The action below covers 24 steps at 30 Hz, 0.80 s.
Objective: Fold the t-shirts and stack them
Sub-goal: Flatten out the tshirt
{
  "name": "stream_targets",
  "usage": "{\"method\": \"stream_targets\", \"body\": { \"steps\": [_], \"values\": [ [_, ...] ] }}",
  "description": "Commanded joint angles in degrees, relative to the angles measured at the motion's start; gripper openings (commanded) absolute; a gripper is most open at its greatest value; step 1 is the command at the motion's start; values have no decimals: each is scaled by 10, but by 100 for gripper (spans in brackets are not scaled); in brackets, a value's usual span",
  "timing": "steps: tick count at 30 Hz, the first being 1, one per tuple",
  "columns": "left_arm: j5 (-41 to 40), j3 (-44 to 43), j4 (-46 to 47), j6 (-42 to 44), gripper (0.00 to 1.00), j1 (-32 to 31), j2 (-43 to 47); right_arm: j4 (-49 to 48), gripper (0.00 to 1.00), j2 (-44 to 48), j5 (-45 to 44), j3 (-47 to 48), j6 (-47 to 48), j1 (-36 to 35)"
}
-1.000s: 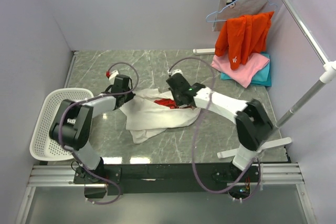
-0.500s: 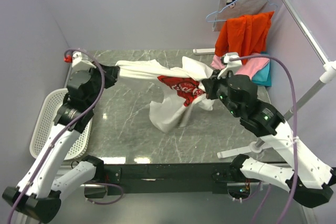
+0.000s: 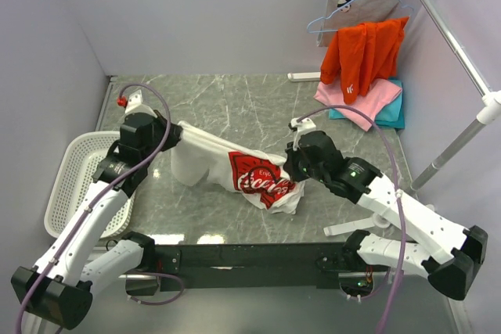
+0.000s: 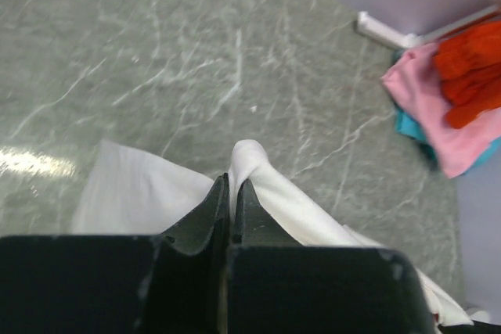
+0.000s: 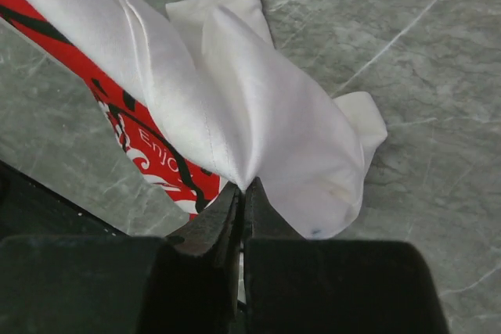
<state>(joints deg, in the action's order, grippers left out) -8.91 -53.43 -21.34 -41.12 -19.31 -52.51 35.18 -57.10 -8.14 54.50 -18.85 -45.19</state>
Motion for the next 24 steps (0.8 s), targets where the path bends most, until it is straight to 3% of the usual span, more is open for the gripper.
{"method": "stream_targets", "body": {
  "steps": [1,5,13,20,21,22,24],
  "values": [
    [-45,-4,31,19,1,10,2,-15,0,-14,65,47,27,-1],
    [-19,-48,67,46,1,10,-62,-29,0,-44,99,34,10,-38],
    [96,-270,109,87,1,10,-288,-61,0,-91,101,-25,-56,-206],
    [210,-451,90,120,1,-44,-467,-54,0,-258,55,59,-59,-321],
    [214,-468,83,131,2,-54,-502,-43,24,-268,40,79,-67,-324],
    [209,-494,68,140,11,-63,-515,-21,42,-280,11,86,-71,-325],
    [185,-492,64,146,31,-77,-526,8,50,-275,-45,97,-83,-327]
  ]
}}
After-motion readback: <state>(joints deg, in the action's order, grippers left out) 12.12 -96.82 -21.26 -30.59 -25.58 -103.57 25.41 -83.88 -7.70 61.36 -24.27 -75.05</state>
